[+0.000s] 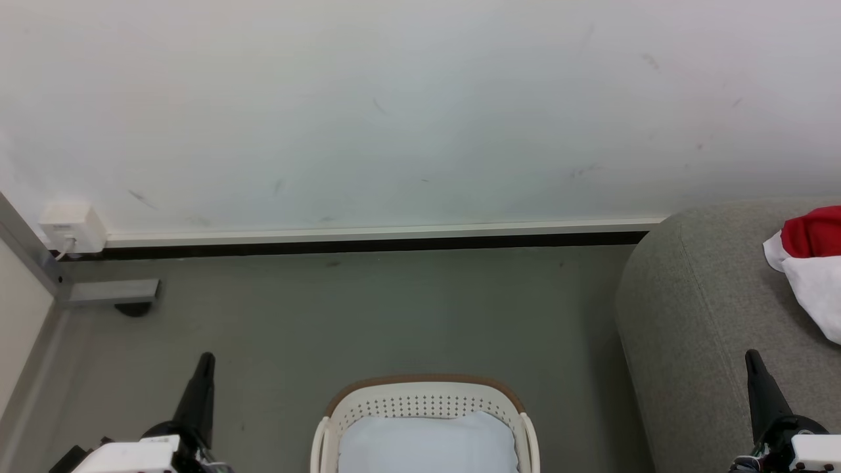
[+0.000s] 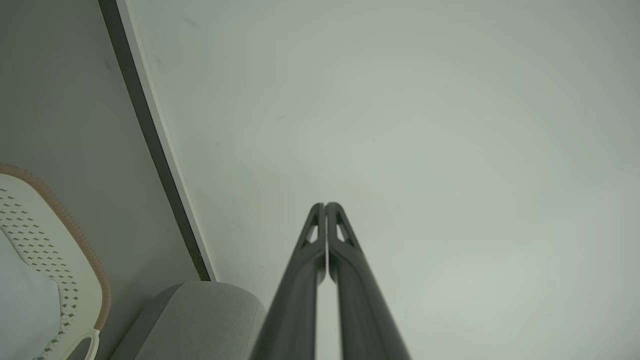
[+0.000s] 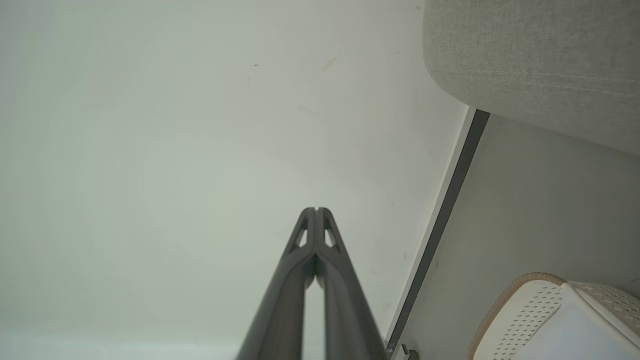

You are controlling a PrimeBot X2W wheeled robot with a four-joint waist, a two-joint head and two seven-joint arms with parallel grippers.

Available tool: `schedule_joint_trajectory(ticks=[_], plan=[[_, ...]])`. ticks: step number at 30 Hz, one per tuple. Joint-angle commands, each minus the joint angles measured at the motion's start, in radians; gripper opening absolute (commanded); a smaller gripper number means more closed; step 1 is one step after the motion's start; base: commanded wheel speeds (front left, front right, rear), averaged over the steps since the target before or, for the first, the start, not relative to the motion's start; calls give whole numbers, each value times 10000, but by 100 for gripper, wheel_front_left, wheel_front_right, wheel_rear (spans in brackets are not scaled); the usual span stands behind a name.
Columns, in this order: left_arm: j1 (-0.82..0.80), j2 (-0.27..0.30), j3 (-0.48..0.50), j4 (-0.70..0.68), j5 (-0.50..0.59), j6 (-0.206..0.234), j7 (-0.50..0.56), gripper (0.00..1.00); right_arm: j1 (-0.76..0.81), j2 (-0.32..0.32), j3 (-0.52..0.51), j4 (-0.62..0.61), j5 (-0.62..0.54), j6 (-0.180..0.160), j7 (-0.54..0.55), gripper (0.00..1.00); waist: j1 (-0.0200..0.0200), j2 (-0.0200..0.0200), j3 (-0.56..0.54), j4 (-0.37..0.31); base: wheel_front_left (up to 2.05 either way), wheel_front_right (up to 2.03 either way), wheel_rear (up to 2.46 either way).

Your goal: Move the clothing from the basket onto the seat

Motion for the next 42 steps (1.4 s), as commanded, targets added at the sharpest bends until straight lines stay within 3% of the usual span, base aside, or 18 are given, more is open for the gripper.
schedule_joint_trajectory(ticks=[1, 42], plan=[[-94, 66, 24, -32, -135, -52, 36, 0, -121, -73, -34, -45, 20, -21, 43, 0, 0, 0, 0, 0, 0, 0, 0], [-93, 66, 22, -33, -136, -50, 35, 0, -121, -74, -33, -46, 21, -21, 42, 0, 0, 0, 0, 0, 0, 0, 0]])
